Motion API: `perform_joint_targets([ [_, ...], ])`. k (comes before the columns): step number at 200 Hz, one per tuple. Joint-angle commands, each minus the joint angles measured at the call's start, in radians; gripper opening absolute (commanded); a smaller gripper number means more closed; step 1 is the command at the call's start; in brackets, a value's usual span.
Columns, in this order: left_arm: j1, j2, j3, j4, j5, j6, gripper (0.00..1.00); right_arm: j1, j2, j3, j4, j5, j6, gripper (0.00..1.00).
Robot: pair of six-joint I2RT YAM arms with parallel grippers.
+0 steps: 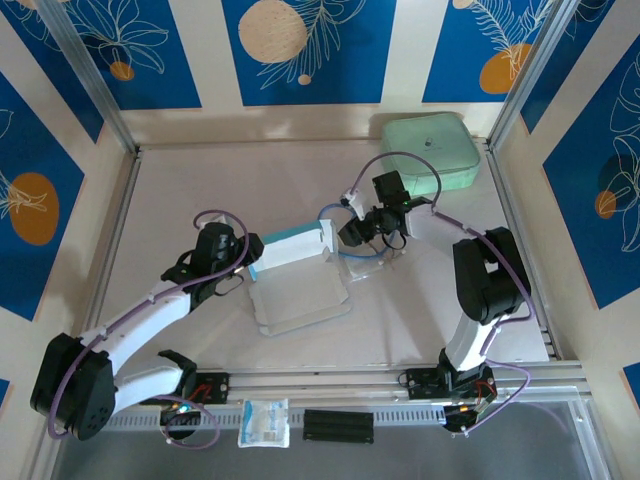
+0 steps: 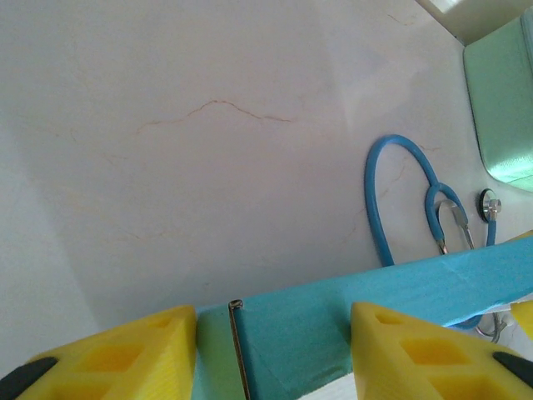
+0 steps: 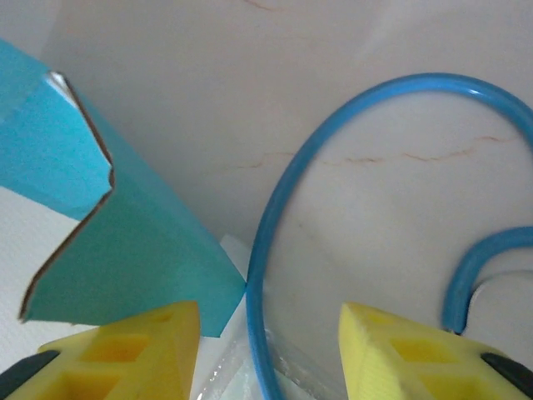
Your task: Fold the paper box
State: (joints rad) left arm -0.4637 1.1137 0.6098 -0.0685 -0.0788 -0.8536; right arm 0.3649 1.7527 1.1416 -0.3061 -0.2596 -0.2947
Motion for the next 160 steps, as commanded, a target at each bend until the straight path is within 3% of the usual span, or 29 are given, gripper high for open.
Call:
perform_joint_targets([
  [1, 0.007, -0.012, 0.009, -0.074, 0.014, 0.032, 0.49, 0.023, 0.004, 0.025, -0.061, -0.062, -0.075, 0.47],
  [70, 0.007, 0.001, 0.002, -0.055, 0.031, 0.012, 0.49, 0.067, 0.005, 0.075, -0.164, -0.167, -0.118, 0.40],
  [95, 0.007, 0.006, -0.002, -0.050, 0.037, 0.003, 0.49, 0.083, 0.020, 0.103, -0.177, -0.174, -0.116, 0.31],
  [160, 0.007, 0.014, -0.010, -0.041, 0.051, -0.005, 0.49, 0.124, 0.033, 0.118, -0.124, -0.148, -0.105, 0.26],
])
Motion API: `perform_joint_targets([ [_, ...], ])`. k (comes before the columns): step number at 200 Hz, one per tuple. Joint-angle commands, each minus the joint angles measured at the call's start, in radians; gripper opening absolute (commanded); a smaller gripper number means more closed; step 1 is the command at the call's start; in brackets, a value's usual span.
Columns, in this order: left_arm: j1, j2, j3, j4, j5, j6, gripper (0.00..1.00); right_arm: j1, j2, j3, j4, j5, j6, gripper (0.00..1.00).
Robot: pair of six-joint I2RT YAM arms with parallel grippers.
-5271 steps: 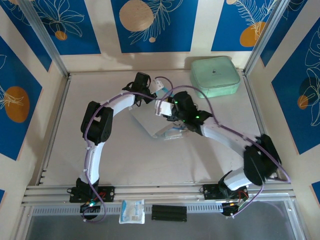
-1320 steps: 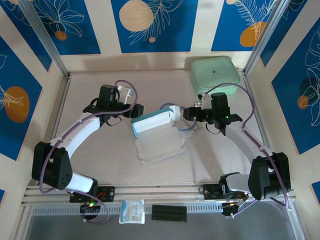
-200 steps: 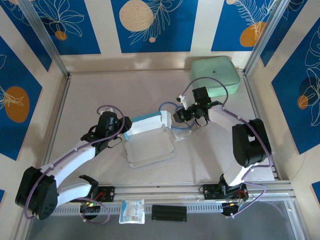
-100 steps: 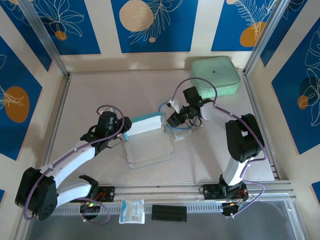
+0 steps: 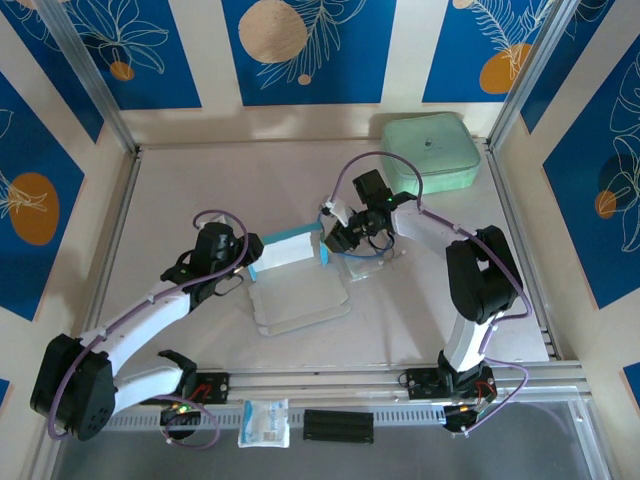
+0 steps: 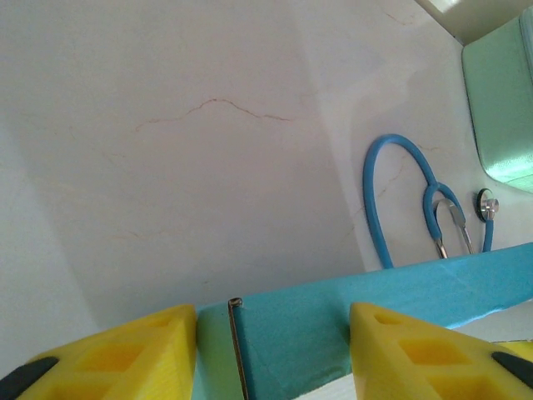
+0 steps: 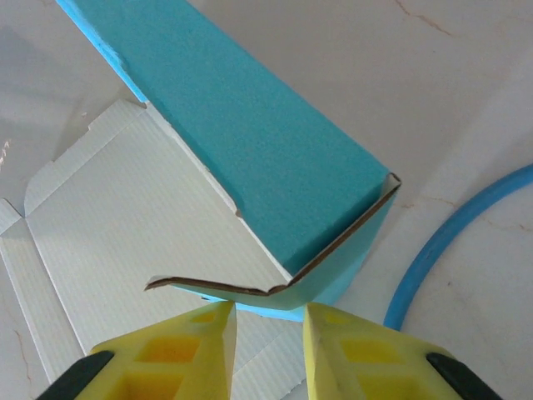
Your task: Fold the paper box
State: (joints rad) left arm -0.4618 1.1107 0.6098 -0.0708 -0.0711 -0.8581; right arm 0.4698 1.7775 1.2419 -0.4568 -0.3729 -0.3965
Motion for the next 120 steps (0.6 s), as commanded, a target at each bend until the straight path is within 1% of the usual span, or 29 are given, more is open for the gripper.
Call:
perform_joint_targets([
  [1, 0.005, 0.017, -0.009, -0.039, 0.044, -0.001, 0.49, 0.020, 0.008, 0.018, 0.027, -0.034, -0.003, 0.26],
  [29, 0.005, 0.017, -0.011, -0.035, 0.048, -0.001, 0.49, 0.037, 0.012, 0.020, 0.049, -0.014, -0.010, 0.26],
  [49, 0.004, 0.020, -0.010, -0.032, 0.050, 0.001, 0.49, 0.054, 0.015, 0.016, 0.093, 0.045, 0.005, 0.26],
  [63, 0.004, 0.019, -0.010, -0.030, 0.055, 0.001, 0.49, 0.070, 0.009, -0.004, 0.143, 0.103, 0.008, 0.28],
  [82, 0.005, 0.017, -0.011, -0.033, 0.059, 0.001, 0.49, 0.099, 0.001, -0.039, 0.216, 0.210, -0.028, 0.31],
  [91, 0.004, 0.014, -0.012, -0.035, 0.059, 0.002, 0.49, 0.106, -0.004, -0.053, 0.247, 0.238, -0.042, 0.32],
  [120, 0.005, 0.008, -0.016, -0.036, 0.056, 0.005, 0.49, 0.108, -0.003, -0.059, 0.291, 0.261, -0.076, 0.35],
])
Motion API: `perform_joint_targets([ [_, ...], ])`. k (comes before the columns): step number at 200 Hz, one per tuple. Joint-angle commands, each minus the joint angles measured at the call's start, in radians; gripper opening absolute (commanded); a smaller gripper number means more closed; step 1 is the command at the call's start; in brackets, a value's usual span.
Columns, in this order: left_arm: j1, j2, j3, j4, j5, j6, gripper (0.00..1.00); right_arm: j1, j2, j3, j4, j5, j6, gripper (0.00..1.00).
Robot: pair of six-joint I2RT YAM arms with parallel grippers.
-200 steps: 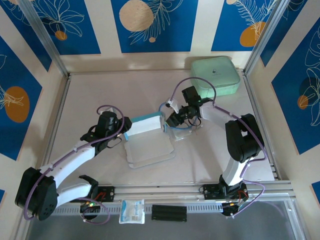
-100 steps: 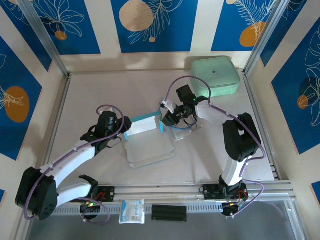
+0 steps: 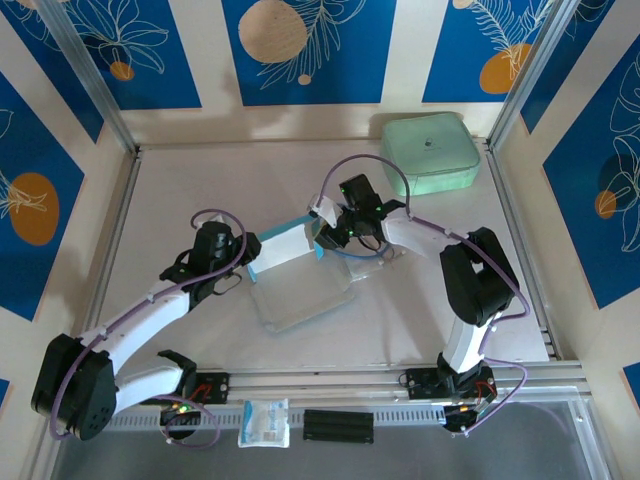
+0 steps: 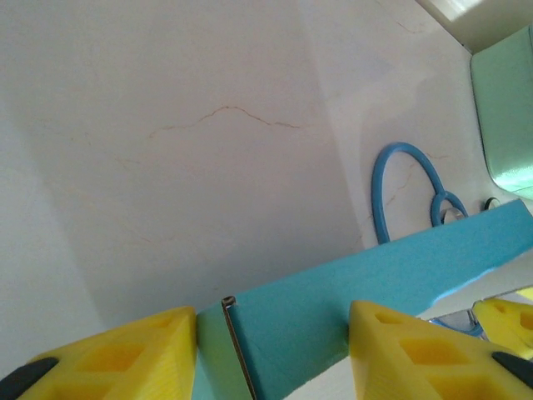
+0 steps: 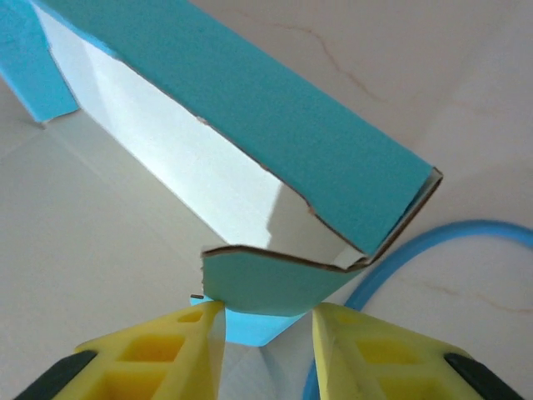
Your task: Fold the paper box
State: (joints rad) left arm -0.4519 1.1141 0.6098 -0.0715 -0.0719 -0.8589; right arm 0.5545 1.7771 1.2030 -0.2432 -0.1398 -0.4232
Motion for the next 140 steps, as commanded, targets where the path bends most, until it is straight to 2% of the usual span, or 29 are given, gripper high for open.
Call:
perform_joint_targets([
  [1, -0.005, 0.004, -0.017, -0.035, 0.057, 0.006, 0.49, 0.023, -0.002, -0.019, 0.078, 0.028, -0.051, 0.35],
  [32, -0.005, 0.003, -0.020, -0.033, 0.061, 0.006, 0.49, 0.022, 0.038, 0.019, 0.070, 0.056, -0.068, 0.43],
  [73, -0.005, -0.007, -0.024, -0.031, 0.060, 0.006, 0.49, 0.020, 0.069, 0.038, 0.073, 0.038, -0.077, 0.47],
  [93, -0.006, -0.007, -0.025, -0.030, 0.060, 0.006, 0.49, 0.020, 0.081, 0.053, 0.060, 0.008, -0.072, 0.44],
  [105, -0.005, -0.006, -0.024, -0.028, 0.060, 0.007, 0.49, 0.019, 0.093, 0.072, 0.042, 0.000, -0.061, 0.38],
  [140, -0.006, -0.004, -0.027, -0.020, 0.063, 0.006, 0.49, 0.025, 0.115, 0.082, 0.066, 0.056, 0.004, 0.28],
])
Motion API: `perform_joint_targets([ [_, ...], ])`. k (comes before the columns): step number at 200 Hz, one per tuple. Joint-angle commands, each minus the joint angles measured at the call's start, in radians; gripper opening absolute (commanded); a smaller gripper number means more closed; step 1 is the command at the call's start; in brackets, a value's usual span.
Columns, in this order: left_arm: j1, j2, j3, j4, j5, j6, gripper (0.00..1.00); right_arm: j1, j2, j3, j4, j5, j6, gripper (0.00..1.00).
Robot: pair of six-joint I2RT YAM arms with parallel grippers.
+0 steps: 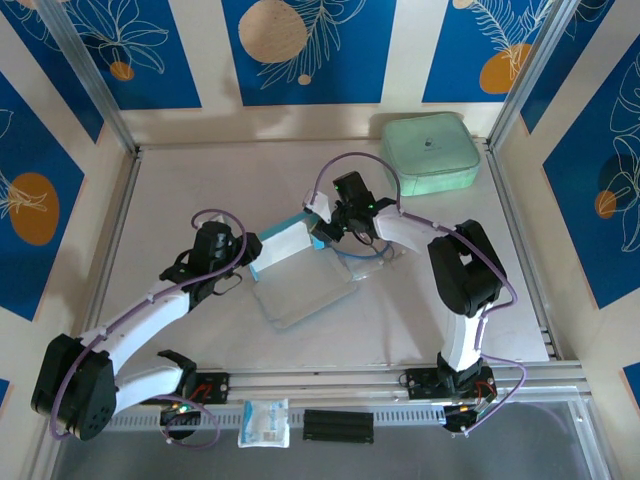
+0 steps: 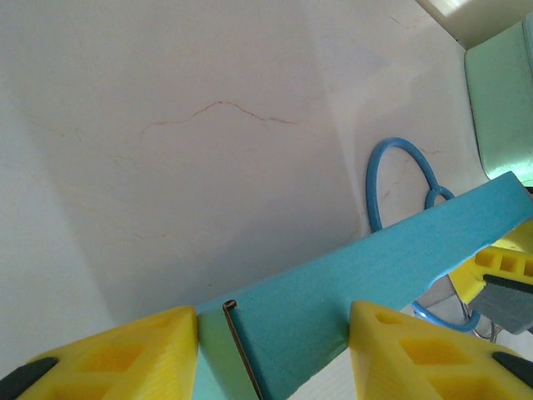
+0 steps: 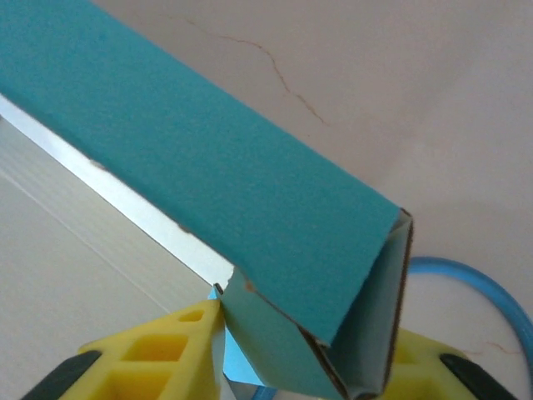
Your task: Fold the paper box
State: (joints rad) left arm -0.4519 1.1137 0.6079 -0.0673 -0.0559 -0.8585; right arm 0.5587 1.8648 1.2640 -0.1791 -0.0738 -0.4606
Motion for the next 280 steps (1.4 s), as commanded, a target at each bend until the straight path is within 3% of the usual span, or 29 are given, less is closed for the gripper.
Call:
perform_joint_targets([
  [1, -0.006, -0.003, -0.025, -0.025, 0.047, 0.006, 0.49, 0.021, 0.028, 0.021, 0.003, -0.009, 0.043, 0.27],
  [45, -0.004, -0.002, -0.018, -0.026, 0.045, 0.006, 0.49, 0.077, 0.043, 0.012, 0.033, 0.202, 0.103, 0.19],
  [109, -0.005, -0.009, -0.020, -0.031, 0.044, 0.003, 0.49, 0.191, 0.093, 0.032, -0.018, 0.577, 0.109, 0.19],
  [142, -0.005, -0.023, -0.028, -0.032, 0.038, -0.001, 0.49, 0.191, 0.117, 0.092, -0.182, 0.523, 0.267, 0.22],
  [206, -0.006, -0.032, -0.030, -0.037, 0.044, -0.003, 0.49, 0.148, 0.135, 0.095, -0.211, 0.370, 0.383, 0.24],
  [257, -0.005, -0.040, -0.034, -0.037, 0.044, -0.008, 0.49, 0.144, 0.108, 0.045, -0.172, 0.401, 0.394, 0.17],
  [280, -0.006, -0.041, -0.032, -0.035, 0.046, -0.007, 0.49, 0.146, 0.102, 0.049, -0.161, 0.443, 0.409, 0.06],
])
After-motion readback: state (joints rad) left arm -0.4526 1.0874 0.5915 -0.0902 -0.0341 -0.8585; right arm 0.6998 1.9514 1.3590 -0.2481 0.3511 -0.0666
